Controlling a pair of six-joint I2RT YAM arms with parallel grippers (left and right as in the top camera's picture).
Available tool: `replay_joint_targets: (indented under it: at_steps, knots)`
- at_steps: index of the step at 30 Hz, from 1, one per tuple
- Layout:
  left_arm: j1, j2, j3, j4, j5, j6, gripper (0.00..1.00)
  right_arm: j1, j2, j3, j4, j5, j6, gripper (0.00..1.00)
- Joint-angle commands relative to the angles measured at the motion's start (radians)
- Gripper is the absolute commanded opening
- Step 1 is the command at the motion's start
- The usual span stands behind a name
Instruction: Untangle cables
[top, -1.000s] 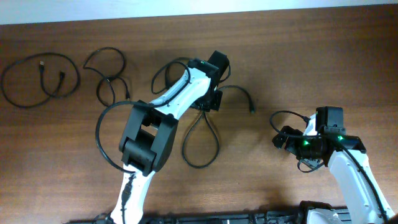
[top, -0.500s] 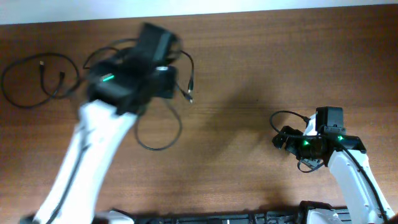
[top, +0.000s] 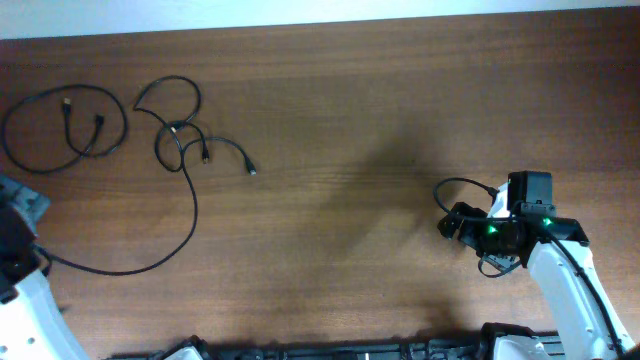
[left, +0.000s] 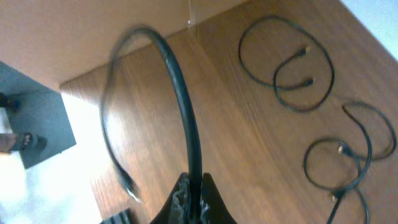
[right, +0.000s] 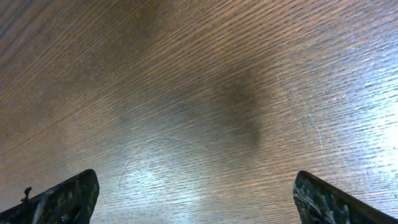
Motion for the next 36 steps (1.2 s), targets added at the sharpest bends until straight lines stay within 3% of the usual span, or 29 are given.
replay_joint_targets:
  at_steps: [1, 2, 3, 7, 10, 11, 15, 18, 26, 29, 30, 31, 32, 36]
  knots:
    - [0.059, -0.008, -0.005, 0.137, 0.441, 0.385, 0.0, 0.007, 0.001, 0.004, 0.0, -0.002, -0.011, 0.99]
    - [0.063, -0.008, -0.005, 0.175, 0.686, 0.538, 0.0, 0.007, 0.001, 0.004, 0.0, -0.002, -0.01, 0.99]
    - [0.064, -0.008, -0.005, 0.209, 0.848, 0.61, 0.0, 0.007, 0.001, 0.004, 0.0, -0.002, -0.01, 0.99]
    - [0.107, -0.01, -0.005, 0.358, 0.865, 0.556, 0.0, 0.007, 0.001, 0.004, 0.0, -0.002, -0.011, 0.99]
    - [0.271, -0.014, 0.014, 0.465, 1.136, 0.52, 0.0, 0.007, 0.001, 0.004, 0.0, -0.002, -0.01, 0.99]
    - [0.341, -0.014, 0.031, 0.471, 1.154, 0.462, 0.0, 0.007, 0.001, 0.004, 0.0, -0.002, -0.01, 0.99]
    - [0.547, 0.008, 0.045, 0.394, 0.782, 0.347, 0.0, 0.007, 0.001, 0.004, 0.0, -0.002, -0.01, 0.99]
    - [0.567, 0.113, 0.045, 0.33, 0.594, 0.241, 0.0, 0.007, 0.001, 0.004, 0.0, -0.002, -0.01, 0.99]
    - [0.454, 0.524, 0.044, 0.211, 0.626, 0.278, 0.0, 0.007, 0.001, 0.004, 0.0, -0.002, -0.01, 0.99]
    - [0.432, 0.595, 0.044, 0.158, 0.624, 0.279, 0.02, 0.007, 0.001, 0.004, 0.0, -0.002, -0.01, 0.99]
    - [0.433, 0.596, 0.044, 0.146, 0.624, 0.278, 0.15, 0.007, 0.001, 0.004, 0.0, -0.002, -0.011, 0.99]
    - [0.433, 0.595, 0.044, 0.135, 0.624, 0.278, 0.4, 0.007, 0.001, 0.004, 0.0, -0.002, -0.01, 0.99]
    - [0.433, 0.593, 0.044, 0.125, 0.624, 0.278, 0.98, 0.007, 0.001, 0.004, 0.0, -0.002, -0.01, 0.99]
    - [0.43, 0.593, 0.044, 0.068, 0.626, 0.204, 0.99, 0.007, 0.001, 0.004, 0.0, -0.002, -0.011, 0.99]
